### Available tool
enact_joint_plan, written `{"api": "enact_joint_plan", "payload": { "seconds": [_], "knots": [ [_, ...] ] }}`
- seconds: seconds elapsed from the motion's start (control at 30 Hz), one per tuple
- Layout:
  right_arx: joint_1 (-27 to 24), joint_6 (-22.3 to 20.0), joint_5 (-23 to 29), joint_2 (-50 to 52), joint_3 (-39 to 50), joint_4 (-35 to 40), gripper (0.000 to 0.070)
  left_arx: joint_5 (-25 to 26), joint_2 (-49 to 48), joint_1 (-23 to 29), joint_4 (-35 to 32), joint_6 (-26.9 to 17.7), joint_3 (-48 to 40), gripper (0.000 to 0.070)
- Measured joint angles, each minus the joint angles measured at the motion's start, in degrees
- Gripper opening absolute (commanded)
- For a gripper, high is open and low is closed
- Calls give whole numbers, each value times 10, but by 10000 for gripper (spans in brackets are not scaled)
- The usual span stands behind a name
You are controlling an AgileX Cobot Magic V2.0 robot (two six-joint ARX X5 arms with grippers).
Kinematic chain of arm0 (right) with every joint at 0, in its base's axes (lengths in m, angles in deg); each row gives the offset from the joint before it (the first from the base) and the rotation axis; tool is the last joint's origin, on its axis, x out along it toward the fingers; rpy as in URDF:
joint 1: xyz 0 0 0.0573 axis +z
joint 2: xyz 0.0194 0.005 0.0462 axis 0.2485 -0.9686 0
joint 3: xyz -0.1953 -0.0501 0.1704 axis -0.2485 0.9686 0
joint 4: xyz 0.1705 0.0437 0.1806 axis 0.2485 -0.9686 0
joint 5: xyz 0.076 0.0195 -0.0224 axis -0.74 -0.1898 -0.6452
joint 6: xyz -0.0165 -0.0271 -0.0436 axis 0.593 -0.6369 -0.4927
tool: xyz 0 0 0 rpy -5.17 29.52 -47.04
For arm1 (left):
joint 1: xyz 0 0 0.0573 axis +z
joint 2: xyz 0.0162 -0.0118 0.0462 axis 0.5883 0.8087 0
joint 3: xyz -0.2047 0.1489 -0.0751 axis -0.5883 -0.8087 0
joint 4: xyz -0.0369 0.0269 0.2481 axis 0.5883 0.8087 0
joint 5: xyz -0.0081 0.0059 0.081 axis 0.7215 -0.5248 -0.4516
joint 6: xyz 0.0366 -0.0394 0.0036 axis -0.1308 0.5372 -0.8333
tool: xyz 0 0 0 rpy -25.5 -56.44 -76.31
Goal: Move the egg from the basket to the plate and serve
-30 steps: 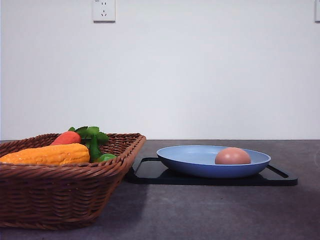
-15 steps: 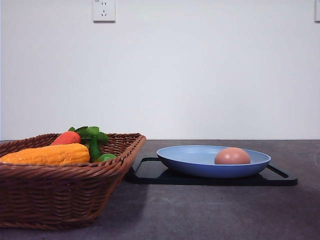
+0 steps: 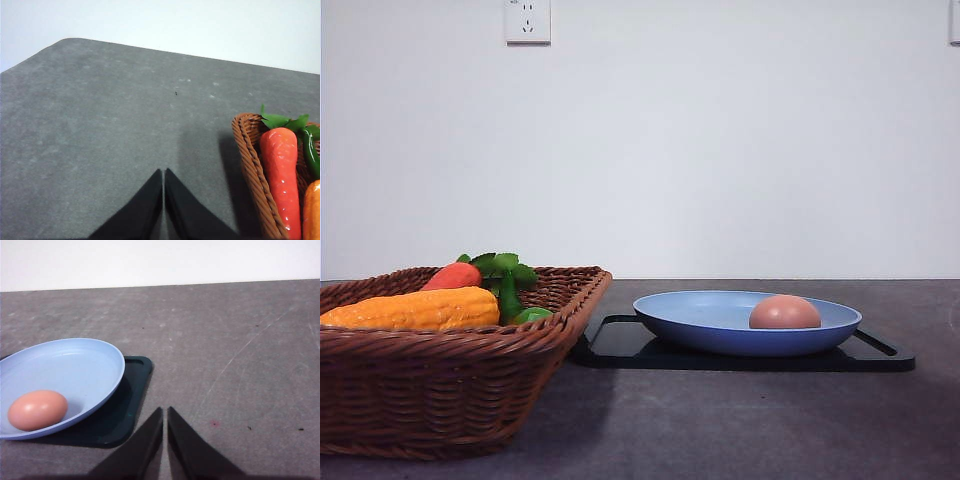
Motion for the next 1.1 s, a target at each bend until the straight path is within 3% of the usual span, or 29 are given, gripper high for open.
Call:
{"api": "enact_joint_plan", "payload": {
  "seconds": [1.1],
  "knots": [
    [0,0,0,0,0,0,0,0,0,0,0,0,0,0]
  ]
}}
